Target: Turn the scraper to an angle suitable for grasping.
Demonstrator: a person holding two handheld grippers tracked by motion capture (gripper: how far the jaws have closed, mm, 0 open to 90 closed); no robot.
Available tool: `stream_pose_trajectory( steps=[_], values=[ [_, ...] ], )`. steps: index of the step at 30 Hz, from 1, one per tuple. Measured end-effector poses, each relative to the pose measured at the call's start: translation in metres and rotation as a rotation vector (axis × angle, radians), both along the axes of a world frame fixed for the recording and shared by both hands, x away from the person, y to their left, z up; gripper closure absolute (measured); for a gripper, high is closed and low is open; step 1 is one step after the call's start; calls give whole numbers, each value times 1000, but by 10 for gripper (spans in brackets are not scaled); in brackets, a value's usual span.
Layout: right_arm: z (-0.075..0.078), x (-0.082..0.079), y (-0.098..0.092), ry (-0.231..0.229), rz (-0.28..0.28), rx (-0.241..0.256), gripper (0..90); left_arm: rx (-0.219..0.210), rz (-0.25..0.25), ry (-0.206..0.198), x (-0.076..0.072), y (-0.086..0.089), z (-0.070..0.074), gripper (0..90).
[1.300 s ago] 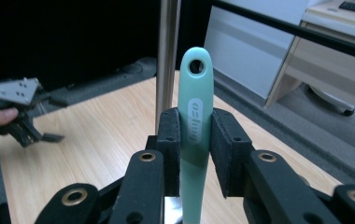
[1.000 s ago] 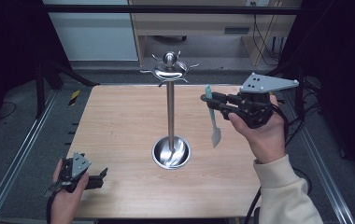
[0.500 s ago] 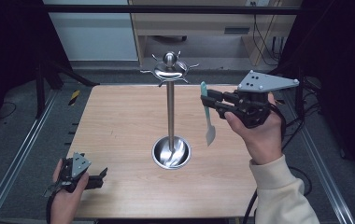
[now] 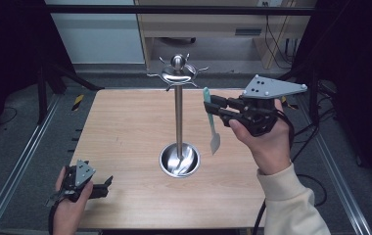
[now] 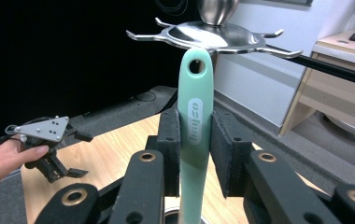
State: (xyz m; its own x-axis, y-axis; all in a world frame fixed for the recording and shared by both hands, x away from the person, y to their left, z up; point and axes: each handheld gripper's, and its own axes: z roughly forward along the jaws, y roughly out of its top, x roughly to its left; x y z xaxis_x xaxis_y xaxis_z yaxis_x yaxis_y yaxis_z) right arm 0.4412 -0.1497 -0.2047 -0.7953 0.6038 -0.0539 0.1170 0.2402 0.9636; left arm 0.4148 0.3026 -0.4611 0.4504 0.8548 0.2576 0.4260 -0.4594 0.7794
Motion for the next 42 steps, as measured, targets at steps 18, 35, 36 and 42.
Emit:
stream_pose_trajectory(
  steps=[18,35,36,42],
  values=[
    [4,4,8,5,-18,4,742,0,-1,0,0,0,0,33],
    [4,9,13,14,-41,-31,742,0,-2,0,0,0,0,33],
    [4,9,13,15,-40,-32,742,0,-2,0,0,0,0,33],
    [4,10,15,19,-41,-38,742,0,-2,0,0,0,0,33]
  ],
)
